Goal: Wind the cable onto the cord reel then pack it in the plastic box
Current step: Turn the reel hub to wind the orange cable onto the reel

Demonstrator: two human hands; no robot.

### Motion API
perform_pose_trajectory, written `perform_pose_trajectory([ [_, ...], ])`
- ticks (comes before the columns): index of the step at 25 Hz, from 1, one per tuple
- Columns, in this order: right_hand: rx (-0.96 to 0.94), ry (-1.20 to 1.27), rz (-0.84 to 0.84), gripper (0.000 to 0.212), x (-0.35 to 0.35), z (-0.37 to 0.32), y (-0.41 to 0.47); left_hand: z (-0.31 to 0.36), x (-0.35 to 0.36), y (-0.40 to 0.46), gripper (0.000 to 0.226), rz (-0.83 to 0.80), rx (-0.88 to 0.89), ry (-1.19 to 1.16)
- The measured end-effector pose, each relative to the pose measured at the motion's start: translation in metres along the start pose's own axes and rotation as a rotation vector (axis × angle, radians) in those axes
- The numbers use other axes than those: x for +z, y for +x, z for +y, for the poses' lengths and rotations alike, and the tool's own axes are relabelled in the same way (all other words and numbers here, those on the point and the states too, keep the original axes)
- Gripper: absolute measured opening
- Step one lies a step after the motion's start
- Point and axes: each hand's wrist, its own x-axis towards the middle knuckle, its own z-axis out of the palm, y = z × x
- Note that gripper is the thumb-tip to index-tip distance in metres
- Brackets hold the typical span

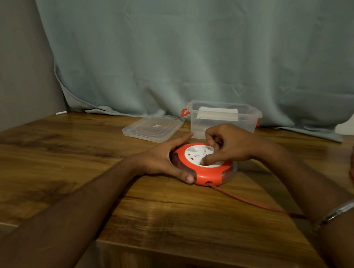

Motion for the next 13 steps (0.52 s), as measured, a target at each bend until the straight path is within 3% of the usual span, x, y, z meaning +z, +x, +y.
perform_pose_trajectory([
  [7,-0.063,-0.045,0.076,0.049,0.014,-0.008,0.007,0.0,0.0,-0.001,0.136,-0.004,0.012,-0.022],
  [11,-0.089,0.025,0.092,0.022,0.006,-0.003,0.005,-0.001,0.0,0.0,0.136,-0.002,0.011,-0.021],
  [13,-0.114,0.1,0.07,0.023,0.0,0.0,0.002,-0.001,0.0,0.001,0.137,-0.009,0.002,-0.023],
])
